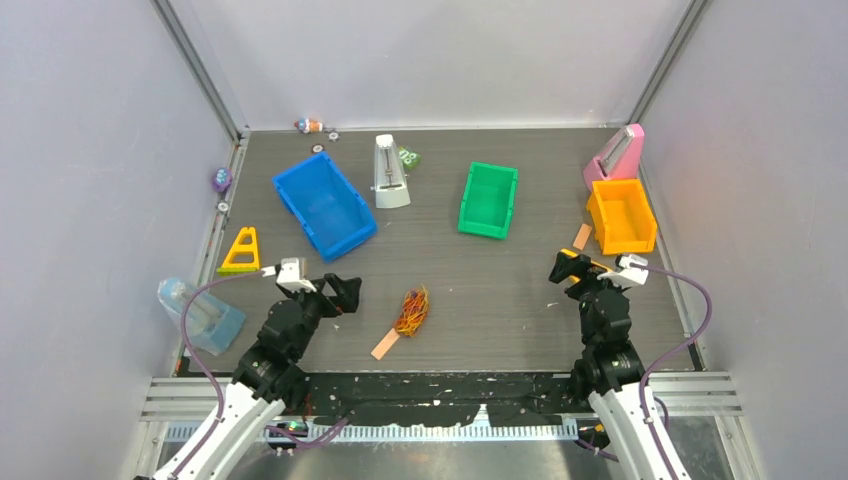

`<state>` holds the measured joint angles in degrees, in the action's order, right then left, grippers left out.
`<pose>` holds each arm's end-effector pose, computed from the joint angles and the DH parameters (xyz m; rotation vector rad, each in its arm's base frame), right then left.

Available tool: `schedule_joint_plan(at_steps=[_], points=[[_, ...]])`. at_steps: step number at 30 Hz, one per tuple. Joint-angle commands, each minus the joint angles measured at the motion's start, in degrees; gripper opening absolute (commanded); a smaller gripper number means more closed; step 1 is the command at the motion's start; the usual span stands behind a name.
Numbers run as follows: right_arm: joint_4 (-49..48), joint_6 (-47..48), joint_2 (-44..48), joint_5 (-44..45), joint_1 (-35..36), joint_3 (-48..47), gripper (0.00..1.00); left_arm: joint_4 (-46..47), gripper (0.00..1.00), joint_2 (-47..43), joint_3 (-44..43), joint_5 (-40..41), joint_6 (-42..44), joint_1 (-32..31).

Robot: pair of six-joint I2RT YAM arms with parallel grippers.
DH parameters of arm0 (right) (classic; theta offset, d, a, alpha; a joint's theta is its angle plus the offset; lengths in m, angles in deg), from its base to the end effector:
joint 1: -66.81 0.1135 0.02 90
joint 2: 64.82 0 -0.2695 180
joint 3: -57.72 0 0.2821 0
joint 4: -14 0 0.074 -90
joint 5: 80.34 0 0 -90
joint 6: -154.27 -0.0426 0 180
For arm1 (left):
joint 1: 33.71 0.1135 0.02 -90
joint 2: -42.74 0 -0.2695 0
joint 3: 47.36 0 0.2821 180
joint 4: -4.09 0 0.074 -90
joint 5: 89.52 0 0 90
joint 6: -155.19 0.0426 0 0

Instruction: Untangle the cables

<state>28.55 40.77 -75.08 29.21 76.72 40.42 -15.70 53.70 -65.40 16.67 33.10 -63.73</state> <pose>0.1482 0.0114 0.1812 0.4501 1.6356 0.1460 0.1336 -0.0635 0.1742 -0.2375 1.7987 -0.5239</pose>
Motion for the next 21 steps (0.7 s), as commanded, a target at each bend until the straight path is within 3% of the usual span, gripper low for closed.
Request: schedule_joint_plan(at_steps=[1,6,8,13,18,21], points=[[0.7,-3.3,-0.9,1.4,0.0,-1.6,0.95,4.2,1.0,-0.5,0.1,-9.3,5.3,-0.3],[-1.7,-3.0,-2.2,-3.2,0.0,-1.1,0.95,15.7,0.99,6.3,1.6,-26.9,10.7,-0.3],[-3.5,-3.2,-2.7,-4.9,0.1,-1.0,0.95,16.3,1.0,10.5,0.1,-28.8,11.6,-0.6],[-5.7,-1.4,-0.8,-11.1,0.0,-0.3,0.95,17.2,1.0,17.8,-2.9,-23.9,14.8,-8.1],[-9.8,-1.8,-2.2,-14.7,0.0,0.9,0.95,17.8,1.0,22.3,-4.7,-11.0,20.4,-19.5],[-10.5,-1.8,-4.2,-15.0,0.0,0.5,0.95,18.4,0.97,26.1,-6.0,-13.6,20.4,-21.0]])
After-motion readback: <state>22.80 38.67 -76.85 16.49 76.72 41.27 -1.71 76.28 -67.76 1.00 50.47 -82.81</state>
